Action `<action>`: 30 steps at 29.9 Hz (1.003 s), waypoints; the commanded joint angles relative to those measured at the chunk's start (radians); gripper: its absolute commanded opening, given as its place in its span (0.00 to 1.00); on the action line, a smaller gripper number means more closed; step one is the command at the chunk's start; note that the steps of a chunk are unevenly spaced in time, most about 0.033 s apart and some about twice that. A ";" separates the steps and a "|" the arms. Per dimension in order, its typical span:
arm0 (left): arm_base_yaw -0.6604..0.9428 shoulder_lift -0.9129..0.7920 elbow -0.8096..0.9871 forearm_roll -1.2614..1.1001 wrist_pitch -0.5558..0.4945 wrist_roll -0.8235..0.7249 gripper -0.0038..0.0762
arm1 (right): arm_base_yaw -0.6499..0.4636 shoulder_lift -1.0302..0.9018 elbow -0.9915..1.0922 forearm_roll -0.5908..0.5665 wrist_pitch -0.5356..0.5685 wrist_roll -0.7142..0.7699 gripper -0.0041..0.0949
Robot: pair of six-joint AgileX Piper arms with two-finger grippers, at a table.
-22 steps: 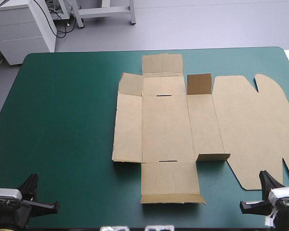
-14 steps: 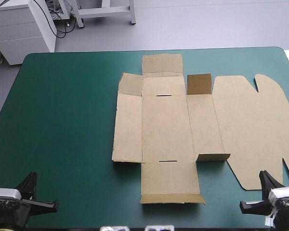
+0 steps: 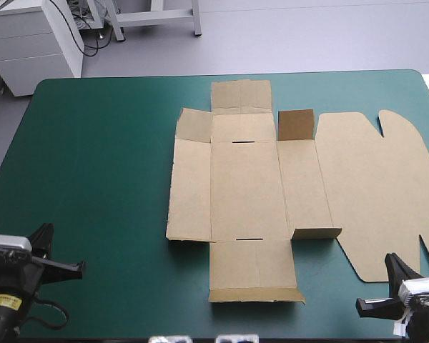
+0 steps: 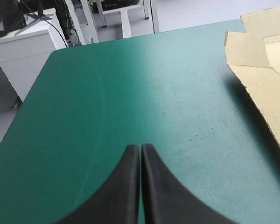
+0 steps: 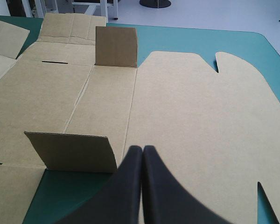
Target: Fold the box
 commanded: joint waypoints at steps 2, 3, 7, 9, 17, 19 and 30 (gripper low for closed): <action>-0.004 0.153 -0.090 -0.051 -0.119 -0.003 0.04 | 0.003 -0.018 -0.023 0.001 -0.079 -0.005 0.02; -0.004 0.187 -0.100 -0.060 -0.129 -0.001 0.04 | 0.003 -0.018 -0.023 0.001 -0.079 -0.005 0.02; -0.004 0.315 -0.145 -0.063 -0.133 -0.001 0.04 | 0.003 -0.018 -0.023 0.001 -0.079 -0.005 0.02; -0.004 0.392 -0.166 -0.078 -0.124 0.001 0.04 | 0.003 -0.018 -0.023 0.001 -0.079 -0.005 0.02; -0.004 0.655 -0.218 -0.386 -0.074 0.179 0.04 | 0.003 -0.018 -0.023 0.001 -0.079 -0.005 0.02; -0.004 0.713 -0.230 -0.463 -0.066 0.231 0.04 | 0.003 -0.018 -0.023 0.001 -0.079 -0.005 0.02; -0.004 0.964 -0.293 -0.673 0.089 0.349 0.04 | 0.003 -0.018 -0.023 0.001 -0.079 -0.005 0.02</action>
